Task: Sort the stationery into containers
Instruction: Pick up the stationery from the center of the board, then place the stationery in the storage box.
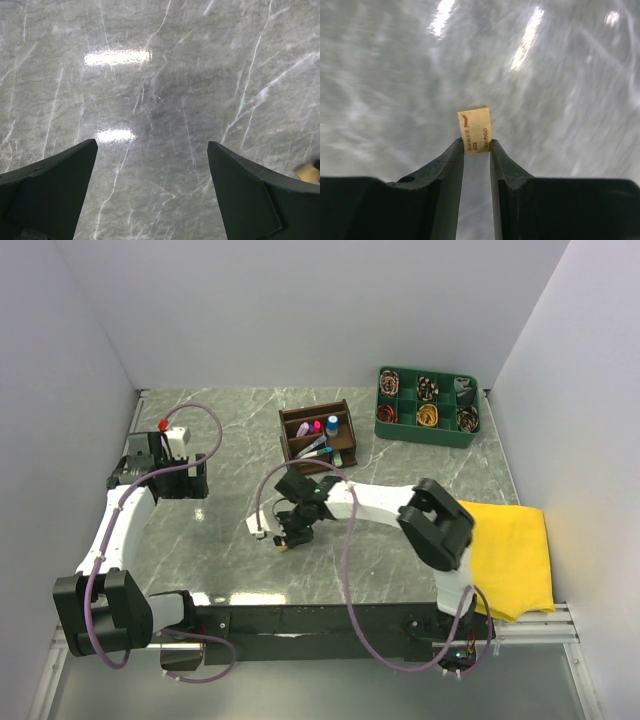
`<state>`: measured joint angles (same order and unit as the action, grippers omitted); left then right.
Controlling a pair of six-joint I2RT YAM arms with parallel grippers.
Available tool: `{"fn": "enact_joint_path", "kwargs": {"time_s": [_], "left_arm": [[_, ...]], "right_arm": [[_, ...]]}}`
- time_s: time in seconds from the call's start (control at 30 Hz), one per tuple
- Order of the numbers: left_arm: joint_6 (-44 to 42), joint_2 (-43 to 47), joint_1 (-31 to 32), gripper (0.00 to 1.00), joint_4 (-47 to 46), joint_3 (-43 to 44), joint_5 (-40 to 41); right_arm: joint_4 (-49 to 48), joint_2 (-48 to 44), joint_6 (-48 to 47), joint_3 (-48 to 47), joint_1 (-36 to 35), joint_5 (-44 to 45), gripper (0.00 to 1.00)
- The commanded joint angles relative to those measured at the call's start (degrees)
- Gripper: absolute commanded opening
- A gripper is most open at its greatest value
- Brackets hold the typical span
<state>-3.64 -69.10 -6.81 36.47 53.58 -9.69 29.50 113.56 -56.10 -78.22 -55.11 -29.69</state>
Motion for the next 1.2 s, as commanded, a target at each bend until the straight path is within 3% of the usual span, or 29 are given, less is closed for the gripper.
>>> {"fn": "enact_joint_path", "kwargs": {"time_s": [0.0, 0.23, 0.47, 0.73, 0.93, 1.17], "left_arm": [[0.7, -0.6, 0.9, 1.0, -1.3, 2.9, -1.5], [1.6, -4.4, 1.0, 0.99, -0.3, 8.9, -2.1], [3.3, -7.9, 0.9, 1.0, -0.7, 13.3, -3.5], [6.5, -16.2, 0.3, 0.99, -0.3, 18.8, -5.0], [8.7, -24.7, -5.6, 0.99, 1.0, 25.9, -8.9], [9.6, -28.0, -7.1, 1.0, -0.7, 26.2, -9.5]], "right_arm": [[-7.9, -11.7, 14.4, 7.0, 0.4, -0.1, 0.2], [-15.0, -24.2, 29.4, 18.4, 4.5, 9.4, 0.18], [-18.8, -30.3, 39.7, 19.4, 23.4, 11.2, 0.11], [-21.4, -28.6, 45.0, 20.2, 28.5, 13.0, 0.07], [-24.7, -24.1, 51.2, 18.3, 28.6, 17.4, 0.03], [-25.6, -18.6, 58.5, 15.1, 29.9, 20.9, 0.0]]}}
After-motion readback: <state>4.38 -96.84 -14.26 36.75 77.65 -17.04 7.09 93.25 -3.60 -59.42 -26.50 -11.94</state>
